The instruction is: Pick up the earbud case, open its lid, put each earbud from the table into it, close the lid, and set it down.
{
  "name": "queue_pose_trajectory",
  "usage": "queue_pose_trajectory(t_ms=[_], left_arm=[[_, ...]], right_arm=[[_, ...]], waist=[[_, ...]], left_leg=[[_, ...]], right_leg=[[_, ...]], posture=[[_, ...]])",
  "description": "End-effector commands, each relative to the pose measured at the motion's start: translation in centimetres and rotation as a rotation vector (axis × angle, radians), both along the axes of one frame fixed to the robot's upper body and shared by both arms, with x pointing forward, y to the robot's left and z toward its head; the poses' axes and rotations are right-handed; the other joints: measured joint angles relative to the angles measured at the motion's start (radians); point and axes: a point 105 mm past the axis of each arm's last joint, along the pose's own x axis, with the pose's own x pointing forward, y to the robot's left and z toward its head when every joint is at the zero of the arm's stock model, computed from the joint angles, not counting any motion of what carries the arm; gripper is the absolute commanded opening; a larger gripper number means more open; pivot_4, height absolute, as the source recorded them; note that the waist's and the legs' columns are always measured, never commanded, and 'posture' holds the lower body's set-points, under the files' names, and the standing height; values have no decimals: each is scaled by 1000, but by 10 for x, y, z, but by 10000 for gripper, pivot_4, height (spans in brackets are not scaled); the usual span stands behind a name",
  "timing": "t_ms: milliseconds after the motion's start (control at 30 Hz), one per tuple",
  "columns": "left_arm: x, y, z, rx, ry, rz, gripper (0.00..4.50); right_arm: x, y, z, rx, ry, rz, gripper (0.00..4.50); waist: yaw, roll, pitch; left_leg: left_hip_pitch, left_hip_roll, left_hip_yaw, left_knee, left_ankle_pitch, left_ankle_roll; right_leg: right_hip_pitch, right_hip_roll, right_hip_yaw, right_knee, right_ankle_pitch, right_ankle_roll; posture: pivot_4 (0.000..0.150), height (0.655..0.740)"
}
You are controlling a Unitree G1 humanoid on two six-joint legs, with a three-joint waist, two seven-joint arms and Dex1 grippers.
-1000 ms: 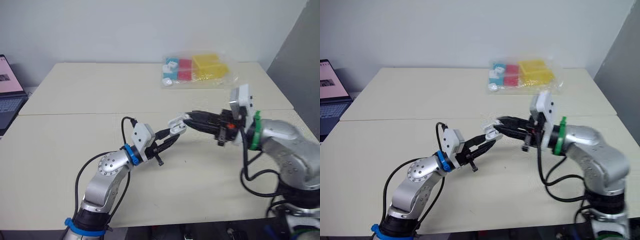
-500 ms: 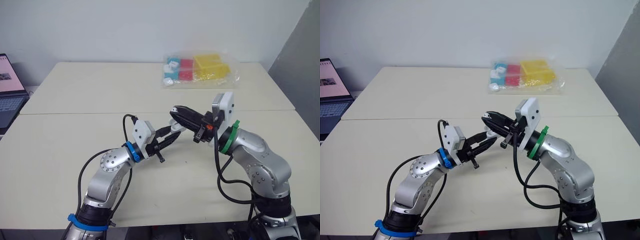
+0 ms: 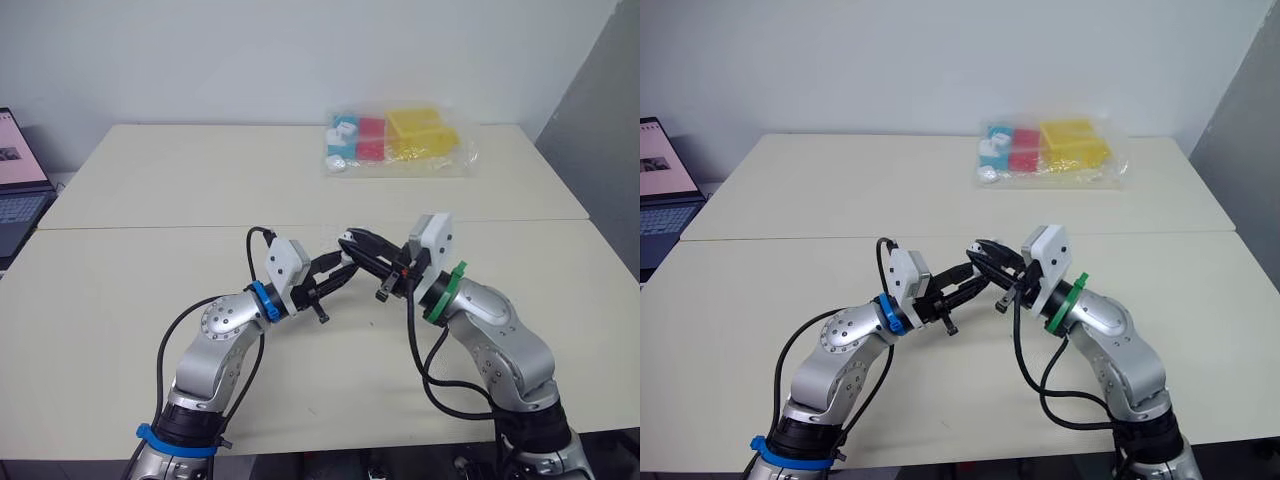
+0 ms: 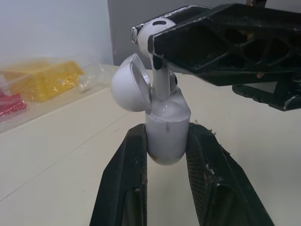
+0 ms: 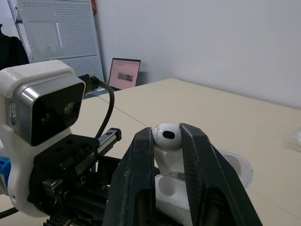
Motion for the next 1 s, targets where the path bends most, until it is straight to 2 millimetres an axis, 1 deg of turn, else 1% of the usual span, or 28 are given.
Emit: queue_pose_trajectory(t_ms=[33,300,500,600,667,733,800,833,933,967,1000], left_arm=[[-2,0,15,-28,-55,-11,7838],[-2,-1,17,-36,-55,-13,7838],[-3,-2,20,-43,-57,-14,7838],[-3,-3,21,-48,-58,-15,7838],[-3,-3,21,-48,-59,-17,7838],[-4,-3,22,-46,-60,-20,7838],[-4,-3,21,-40,-62,-22,7838],[-5,-3,21,-38,-63,-23,7838],[-5,-4,21,-33,-65,-25,7838],[-5,-4,21,-33,-65,-26,7838],[-6,-4,21,-33,-64,-25,7838]], right_arm=[[-3,1,6,17,-38,3,4151],[-2,0,-5,-7,-27,-3,4151],[-1,-1,-8,-9,-23,-11,4151],[-5,2,-11,-11,-10,5,4151],[-7,1,-15,-18,7,14,4151],[-8,0,-14,-3,14,20,4151],[-7,-2,-12,-9,0,14,11501],[-7,-2,-11,-15,-6,9,14247],[-6,-2,-8,-30,-28,3,24472],[-6,-3,-7,-33,-36,1,28700],[-6,-4,-5,-33,-44,-7,31607]], waist=[[0,0,0],[0,0,0],[0,0,0],[0,0,0],[0,0,0],[0,0,0],[0,0,0],[0,0,0],[0,0,0],[0,0,0],[0,0,0]], left_leg=[[0,0,0,0,0,0],[0,0,0,0,0,0],[0,0,0,0,0,0],[0,0,0,0,0,0],[0,0,0,0,0,0],[0,0,0,0,0,0],[0,0,0,0,0,0],[0,0,0,0,0,0],[0,0,0,0,0,0],[0,0,0,0,0,0],[0,0,0,0,0,0]], right_leg=[[0,0,0,0,0,0],[0,0,0,0,0,0],[0,0,0,0,0,0],[0,0,0,0,0,0],[0,0,0,0,0,0],[0,0,0,0,0,0],[0,0,0,0,0,0],[0,0,0,0,0,0],[0,0,0,0,0,0],[0,0,0,0,0,0],[0,0,0,0,0,0]], posture=[[1500,7400],[1500,7400],[1500,7400],[1500,7400],[1500,7400],[1500,7400],[1500,7400],[1500,7400],[1500,7400],[1500,7400],[1500,7400]])
